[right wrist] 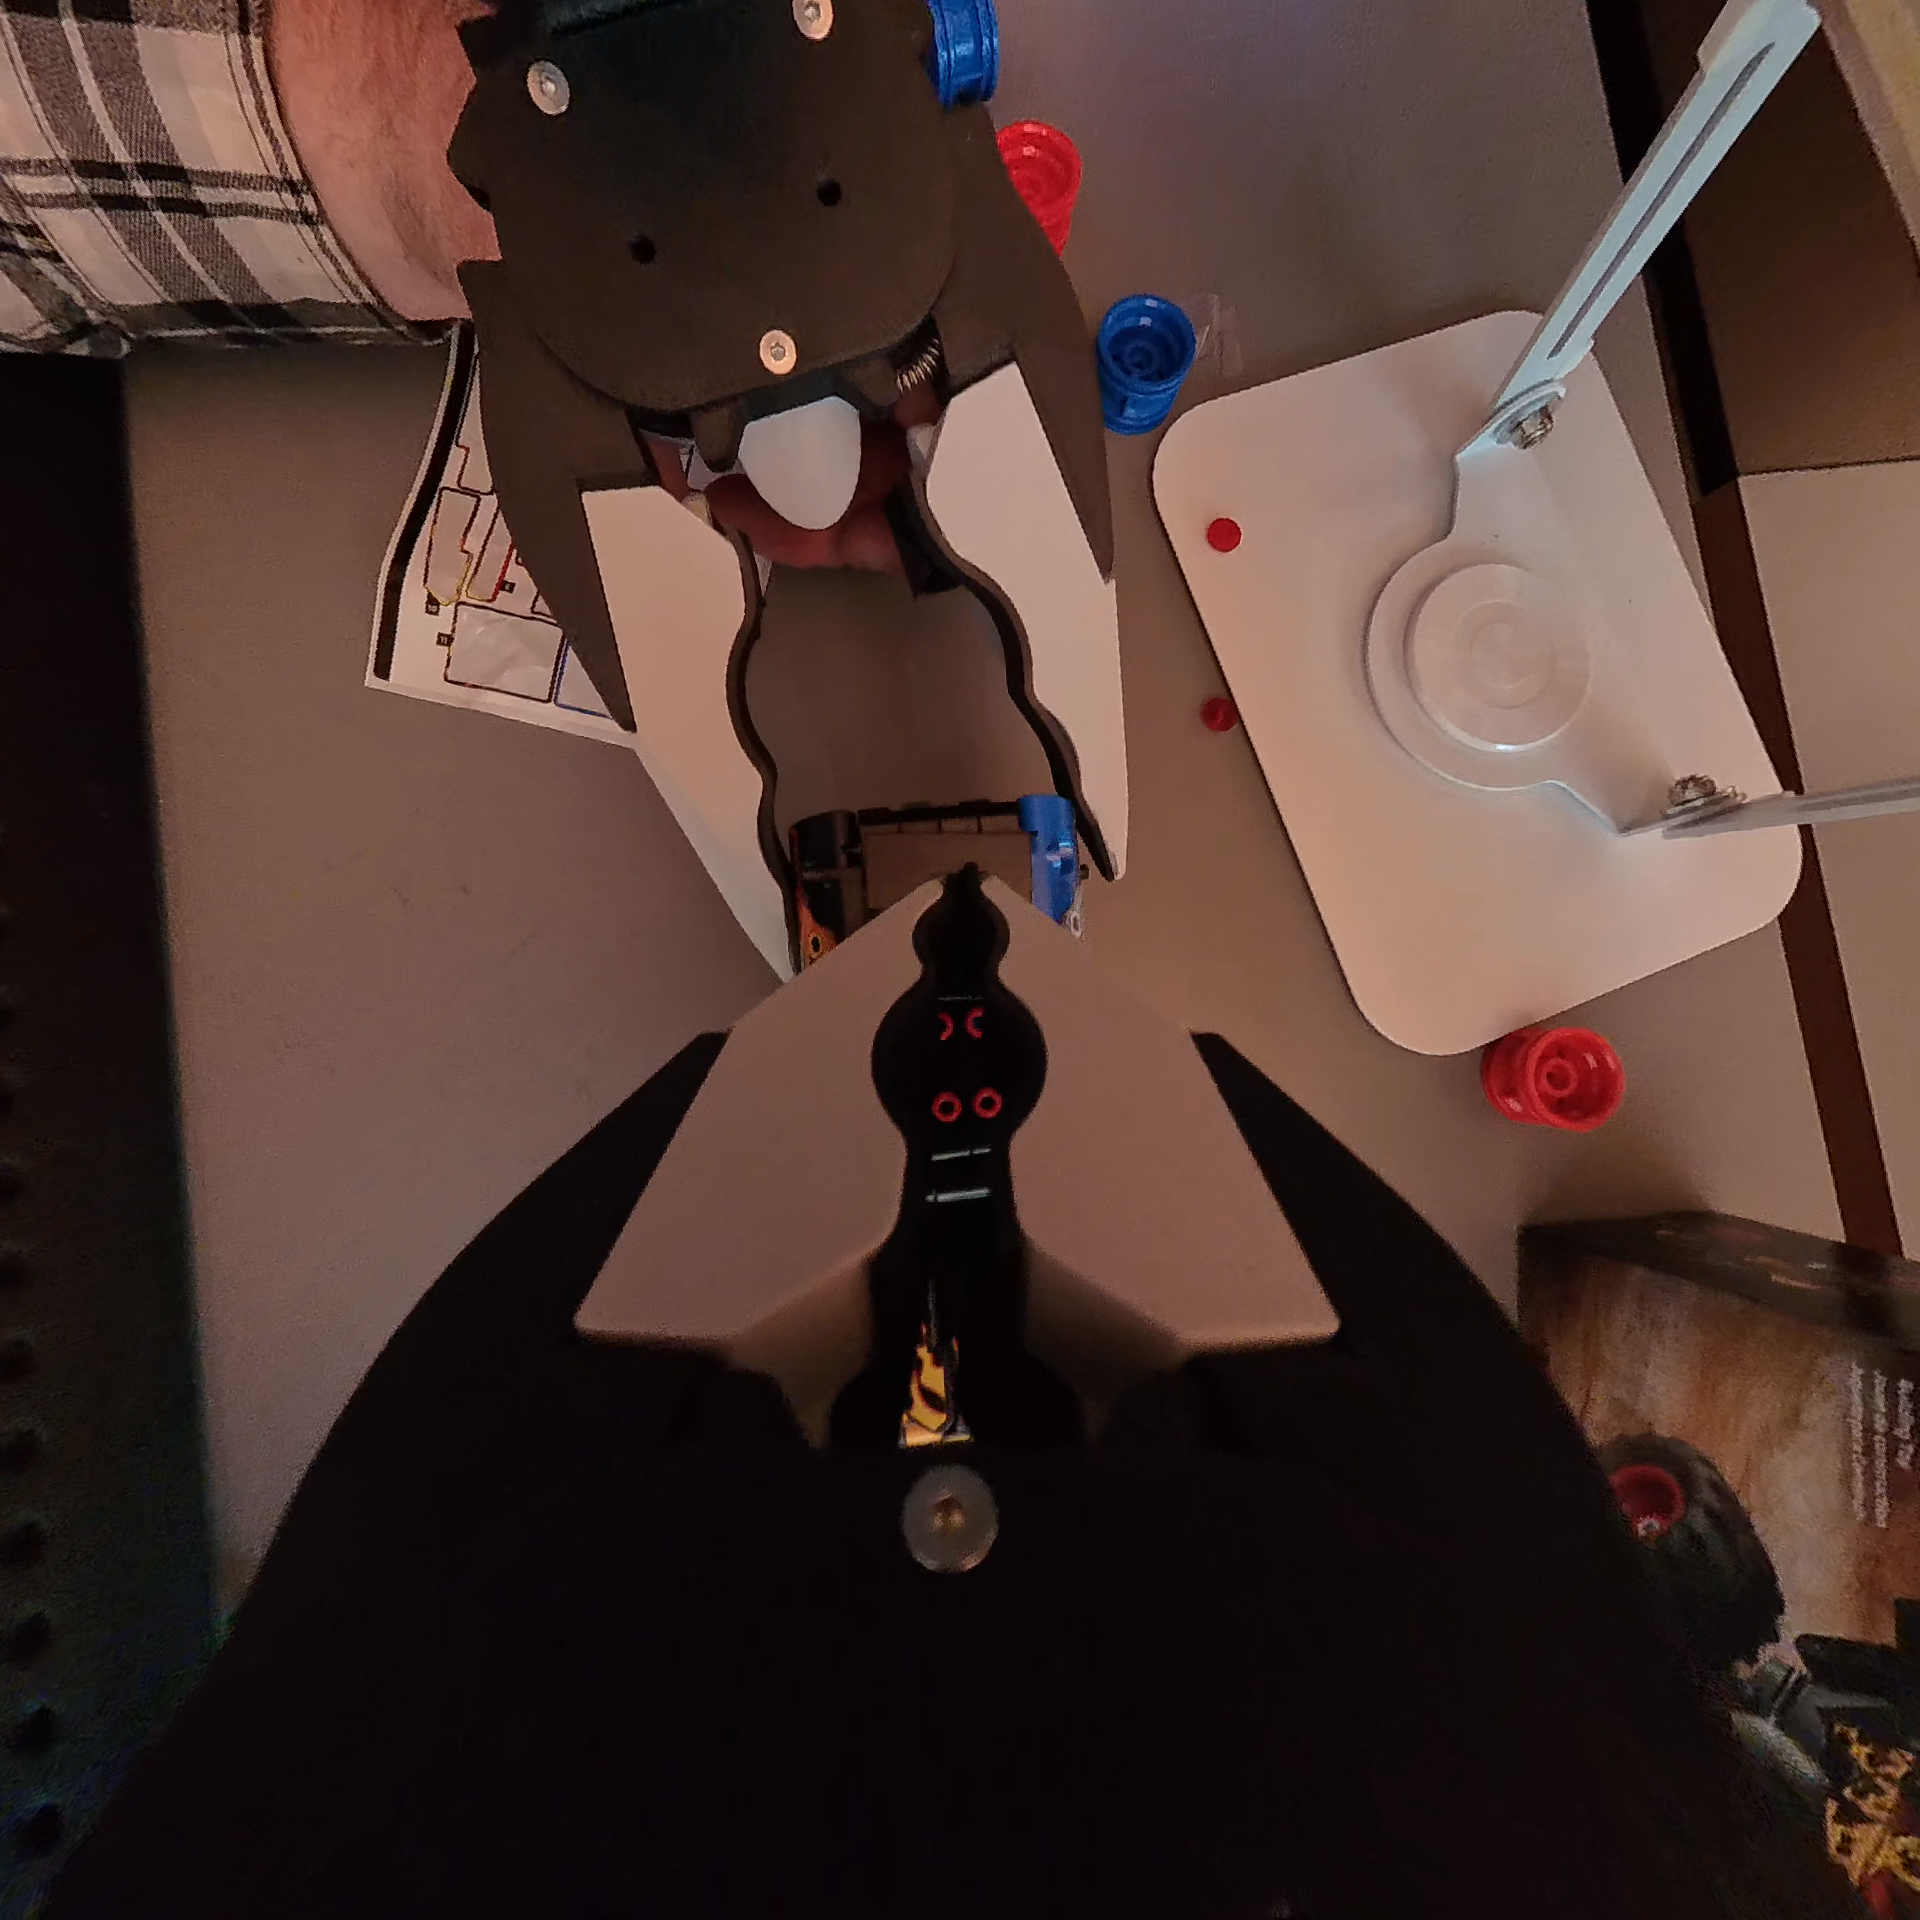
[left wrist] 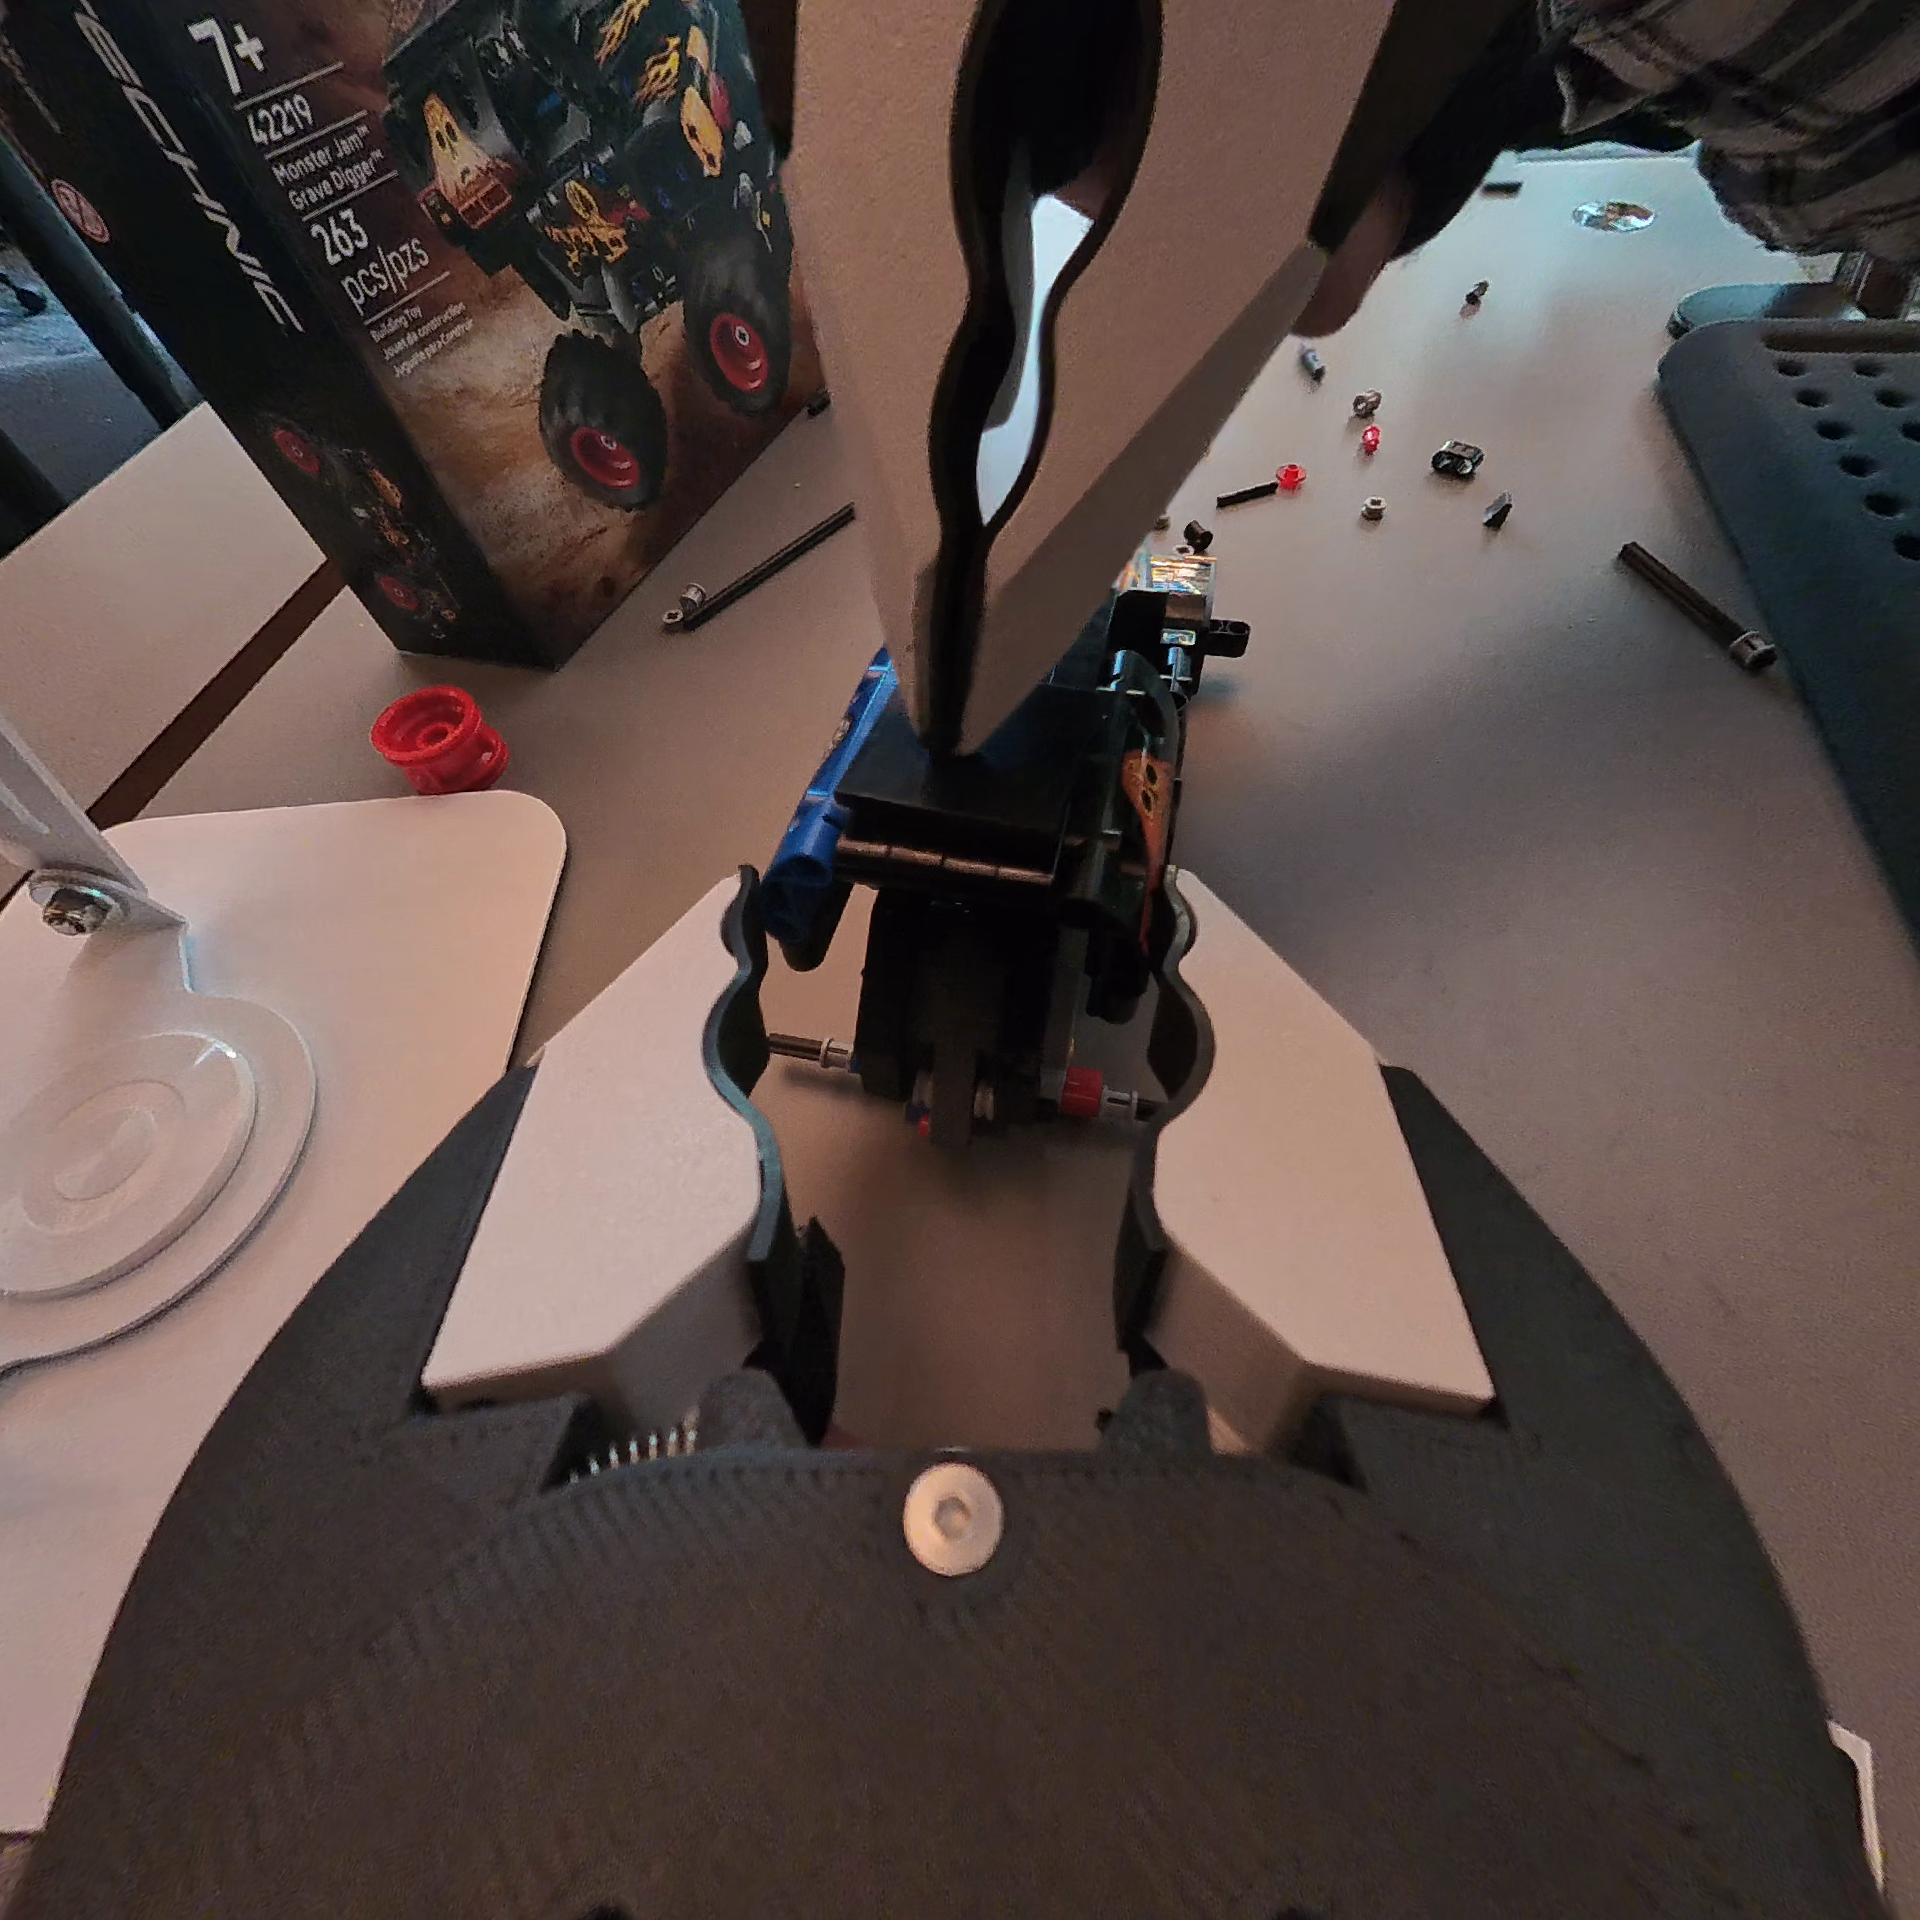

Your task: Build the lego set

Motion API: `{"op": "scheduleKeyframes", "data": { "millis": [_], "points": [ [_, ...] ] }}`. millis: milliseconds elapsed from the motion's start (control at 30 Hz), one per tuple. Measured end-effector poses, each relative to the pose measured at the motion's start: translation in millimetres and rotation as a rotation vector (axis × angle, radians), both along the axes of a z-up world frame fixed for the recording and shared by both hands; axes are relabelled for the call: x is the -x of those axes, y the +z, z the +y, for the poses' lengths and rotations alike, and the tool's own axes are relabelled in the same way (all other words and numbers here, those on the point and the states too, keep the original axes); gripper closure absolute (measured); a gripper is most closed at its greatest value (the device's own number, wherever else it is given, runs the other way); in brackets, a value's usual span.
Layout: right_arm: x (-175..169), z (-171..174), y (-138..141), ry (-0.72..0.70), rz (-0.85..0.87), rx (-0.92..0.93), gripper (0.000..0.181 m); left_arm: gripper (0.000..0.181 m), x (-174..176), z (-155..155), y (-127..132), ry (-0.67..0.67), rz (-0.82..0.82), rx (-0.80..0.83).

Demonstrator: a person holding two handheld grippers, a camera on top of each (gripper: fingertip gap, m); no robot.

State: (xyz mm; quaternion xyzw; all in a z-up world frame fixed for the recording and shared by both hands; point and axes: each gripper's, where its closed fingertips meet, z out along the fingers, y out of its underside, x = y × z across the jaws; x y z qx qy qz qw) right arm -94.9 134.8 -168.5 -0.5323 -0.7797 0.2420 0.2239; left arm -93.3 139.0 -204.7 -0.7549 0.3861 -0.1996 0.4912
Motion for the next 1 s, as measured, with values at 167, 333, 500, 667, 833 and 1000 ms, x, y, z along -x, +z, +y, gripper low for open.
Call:
{"op": "scheduleKeyframes", "data": {
  "millis": [167, 333, 500, 667, 833, 1000],
  "points": [
    [2, -1, 0, 0.021, -0.006, 0.002, 0.181, 0.108, 0, 0, 0, -0.001, 0.004, 0.000],
    [-1, 3, 14, -0.014, 0.060, -0.013, 0.171, 0.110, 2, -2, 7, 0.009, 0.021, -0.007],
    [-11, 4, 1, 0.004, -0.007, -0.016, 0.170, 0.112, 6, -4, 12, 0.015, 0.028, -0.017],
    [-6, -4, 1, -0.047, 0.008, 0.043, 0.181, 0.120, 6, -8, 23, 0.015, 0.038, -0.050],
    [-7, 1, 1, -0.070, 0.010, 0.030, 0.180, 0.140, 5, -12, 33, 0.004, 0.041, -0.087],
    [-6, 0, 0, -0.073, 0.005, 0.031, 0.181, 0.149, 5, -11, 37, 0.012, 0.037, -0.098]
  ]
}}
